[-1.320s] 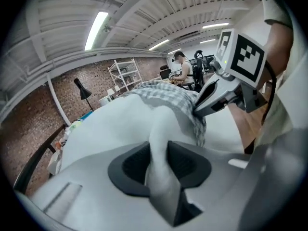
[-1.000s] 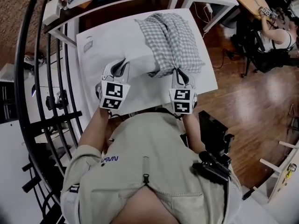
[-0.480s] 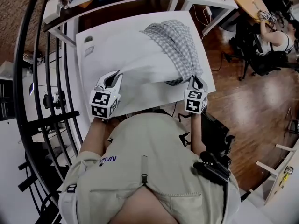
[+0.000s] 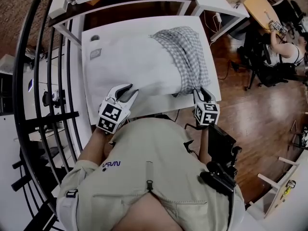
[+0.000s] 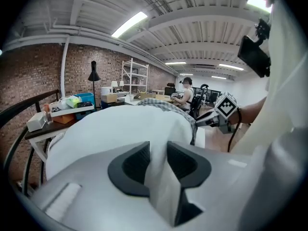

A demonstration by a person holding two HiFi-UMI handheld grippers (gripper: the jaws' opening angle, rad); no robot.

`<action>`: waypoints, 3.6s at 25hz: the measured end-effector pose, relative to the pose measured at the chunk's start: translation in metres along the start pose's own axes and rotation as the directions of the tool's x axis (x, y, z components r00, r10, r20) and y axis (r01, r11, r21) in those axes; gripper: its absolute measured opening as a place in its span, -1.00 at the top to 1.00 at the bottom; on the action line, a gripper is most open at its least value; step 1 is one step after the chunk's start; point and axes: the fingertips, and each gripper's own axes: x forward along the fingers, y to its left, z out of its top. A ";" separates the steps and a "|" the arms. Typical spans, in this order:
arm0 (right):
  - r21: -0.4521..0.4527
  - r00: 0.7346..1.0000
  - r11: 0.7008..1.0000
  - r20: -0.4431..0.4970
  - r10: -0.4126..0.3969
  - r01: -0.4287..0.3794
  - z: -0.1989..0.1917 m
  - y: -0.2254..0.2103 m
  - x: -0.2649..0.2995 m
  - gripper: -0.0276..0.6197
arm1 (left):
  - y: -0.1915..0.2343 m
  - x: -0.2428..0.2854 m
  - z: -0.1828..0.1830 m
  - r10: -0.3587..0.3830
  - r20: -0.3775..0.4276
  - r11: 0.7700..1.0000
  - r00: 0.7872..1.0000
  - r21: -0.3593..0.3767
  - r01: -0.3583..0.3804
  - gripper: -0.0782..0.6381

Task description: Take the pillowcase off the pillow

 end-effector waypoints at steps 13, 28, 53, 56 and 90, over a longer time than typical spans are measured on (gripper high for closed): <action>-0.185 0.937 0.976 0.307 0.166 -0.112 0.182 0.033 -0.004 0.50 | 0.061 0.029 0.104 0.109 0.159 0.991 0.981 0.058 -0.119 0.08; -0.512 0.963 0.821 -0.053 0.265 -0.254 0.260 0.091 0.140 0.31 | 0.103 0.153 0.069 0.048 -0.263 0.999 0.964 0.037 -0.040 0.05; -0.412 0.968 0.877 0.100 -0.228 0.249 0.273 -0.043 0.142 0.87 | 0.062 -0.008 0.097 0.065 0.191 0.980 0.980 -0.198 -0.026 0.75; -0.402 0.966 0.880 0.064 -0.251 0.255 0.255 -0.054 0.156 0.87 | 0.074 0.005 0.085 0.083 0.174 0.970 0.981 -0.239 -0.040 0.74; -0.010 0.995 0.999 -0.093 0.048 -0.049 -0.011 0.072 0.044 0.34 | -0.048 0.127 -0.010 0.030 -0.175 0.931 0.984 0.364 0.036 0.19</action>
